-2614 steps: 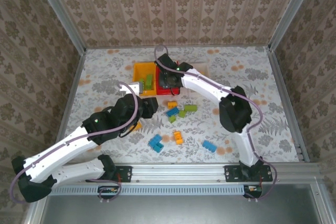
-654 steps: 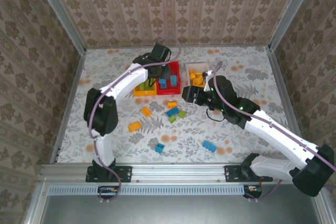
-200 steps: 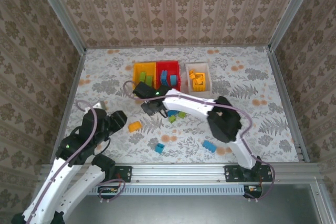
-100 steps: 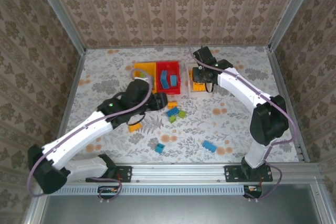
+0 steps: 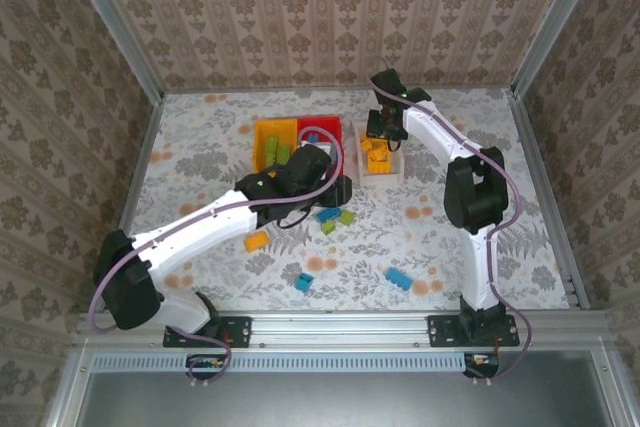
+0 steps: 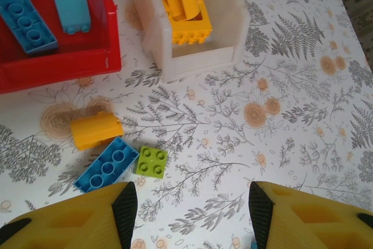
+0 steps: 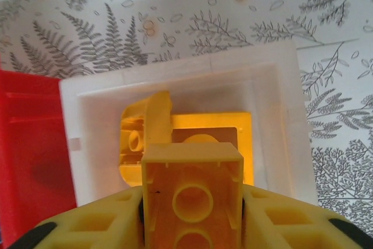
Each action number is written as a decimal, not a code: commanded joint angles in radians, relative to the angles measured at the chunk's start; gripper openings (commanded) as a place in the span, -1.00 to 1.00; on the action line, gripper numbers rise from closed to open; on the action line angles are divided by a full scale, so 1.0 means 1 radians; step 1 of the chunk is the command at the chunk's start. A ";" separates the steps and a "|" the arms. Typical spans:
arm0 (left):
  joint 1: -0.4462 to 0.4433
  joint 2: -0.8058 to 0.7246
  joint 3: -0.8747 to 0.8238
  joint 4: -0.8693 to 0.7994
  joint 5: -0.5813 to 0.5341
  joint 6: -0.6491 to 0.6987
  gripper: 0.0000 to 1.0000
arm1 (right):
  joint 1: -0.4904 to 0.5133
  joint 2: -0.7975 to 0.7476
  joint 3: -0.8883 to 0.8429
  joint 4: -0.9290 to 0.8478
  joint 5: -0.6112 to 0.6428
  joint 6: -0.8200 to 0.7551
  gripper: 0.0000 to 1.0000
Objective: Sort the legos into containers by color
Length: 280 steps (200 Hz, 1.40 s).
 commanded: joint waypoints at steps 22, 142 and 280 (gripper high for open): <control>-0.056 0.068 0.070 -0.035 0.011 0.143 0.15 | 0.001 -0.016 0.061 -0.058 -0.048 0.000 0.06; -0.329 0.224 0.073 -0.104 0.103 0.707 0.20 | 0.013 -0.777 -0.453 0.065 -0.121 -0.041 0.32; -0.330 0.446 0.091 0.134 0.289 1.373 0.30 | -0.058 -1.400 -0.710 -0.187 -0.335 0.110 0.47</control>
